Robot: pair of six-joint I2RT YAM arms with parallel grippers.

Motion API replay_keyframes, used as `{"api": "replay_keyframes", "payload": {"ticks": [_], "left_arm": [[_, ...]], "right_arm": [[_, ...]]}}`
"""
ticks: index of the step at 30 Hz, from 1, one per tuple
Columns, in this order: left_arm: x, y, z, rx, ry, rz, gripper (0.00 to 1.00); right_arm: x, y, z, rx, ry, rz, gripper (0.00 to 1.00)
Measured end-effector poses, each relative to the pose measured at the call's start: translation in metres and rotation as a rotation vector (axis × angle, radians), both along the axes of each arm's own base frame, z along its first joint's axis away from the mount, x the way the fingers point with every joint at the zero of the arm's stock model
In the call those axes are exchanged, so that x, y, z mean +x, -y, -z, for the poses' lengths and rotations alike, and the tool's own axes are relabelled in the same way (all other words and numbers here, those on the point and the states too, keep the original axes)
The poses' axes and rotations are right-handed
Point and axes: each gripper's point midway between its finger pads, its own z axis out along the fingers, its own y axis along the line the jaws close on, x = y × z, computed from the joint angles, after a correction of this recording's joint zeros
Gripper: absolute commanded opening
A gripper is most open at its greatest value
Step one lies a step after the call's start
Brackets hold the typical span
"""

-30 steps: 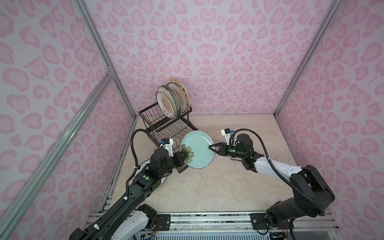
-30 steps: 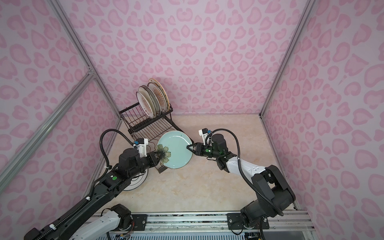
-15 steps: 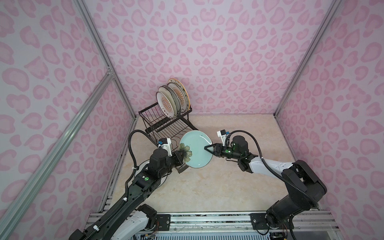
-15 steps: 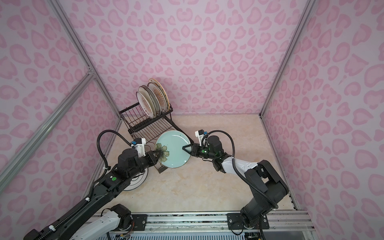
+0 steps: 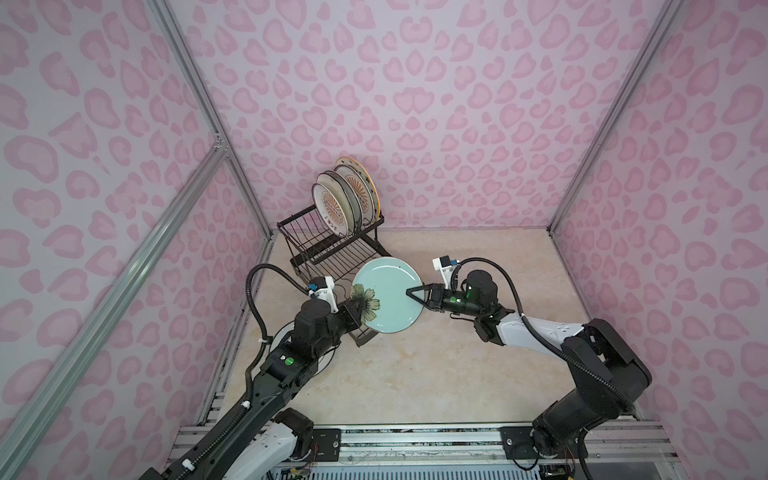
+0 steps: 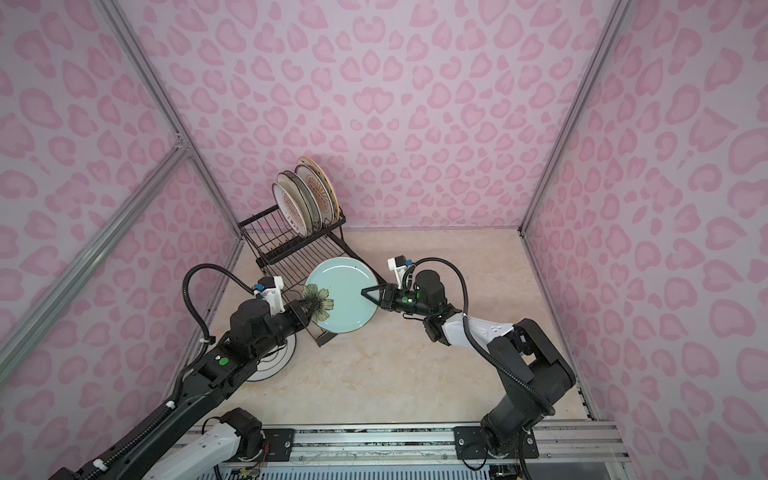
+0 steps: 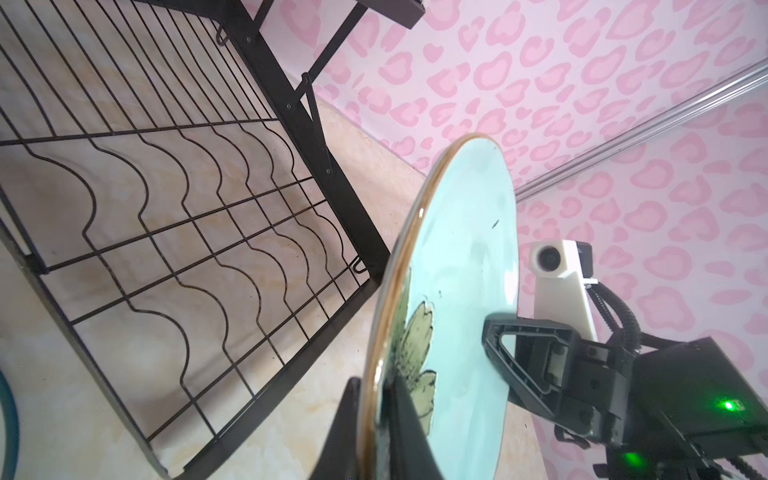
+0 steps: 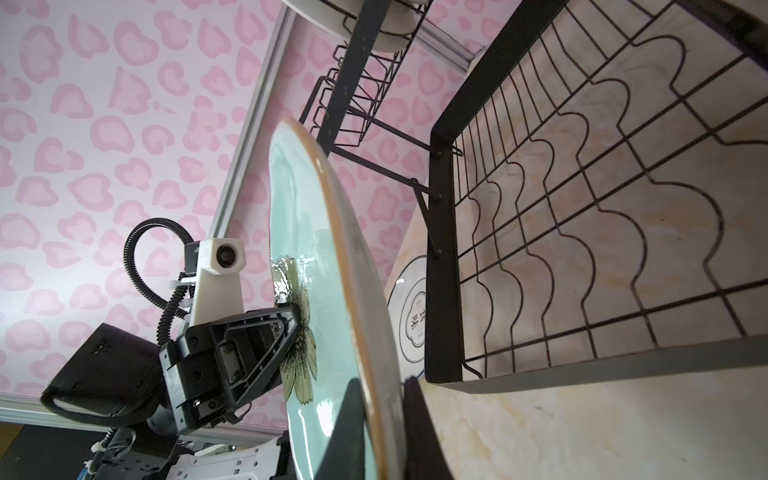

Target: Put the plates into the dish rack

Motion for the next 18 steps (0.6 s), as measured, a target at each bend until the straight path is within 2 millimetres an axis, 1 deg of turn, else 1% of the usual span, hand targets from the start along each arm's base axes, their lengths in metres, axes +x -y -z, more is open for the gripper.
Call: {"api": "replay_keyframes", "payload": {"ticks": [2,7,8,12,15,16,17,18], "left_arm": [[0.0006,-0.001,0.0,-0.006,-0.003,-0.01,0.04],[0.0004,-0.0018,-0.0012,-0.007,0.0,-0.013,0.05],[0.0002,-0.0019,-0.0017,-0.007,0.002,-0.013,0.07],[-0.001,-0.0029,-0.0029,0.0,0.009,-0.009,0.22],[-0.0061,-0.0028,0.0047,0.035,-0.011,0.015,0.32],[-0.0071,-0.0025,0.004,0.036,-0.008,0.021,0.35],[-0.0078,-0.0023,0.0025,0.037,-0.002,0.026,0.35],[-0.0083,-0.0026,0.0015,0.039,0.003,0.028,0.41]], "right_arm": [[0.0,0.0001,-0.001,0.005,-0.003,0.0,0.0],[-0.0002,0.0004,-0.0014,0.004,-0.004,0.0,0.0],[-0.0004,0.0005,-0.0021,0.004,-0.001,0.0,0.0],[-0.0019,0.001,-0.0052,0.0,0.018,-0.004,0.0],[-0.0036,0.0005,-0.0092,-0.009,0.053,-0.015,0.0],[-0.0047,0.0008,-0.0087,-0.012,0.046,-0.017,0.0],[-0.0048,0.0014,-0.0091,-0.015,0.051,-0.018,0.0],[-0.0038,0.0029,-0.01,-0.016,0.058,-0.014,0.0]]}}
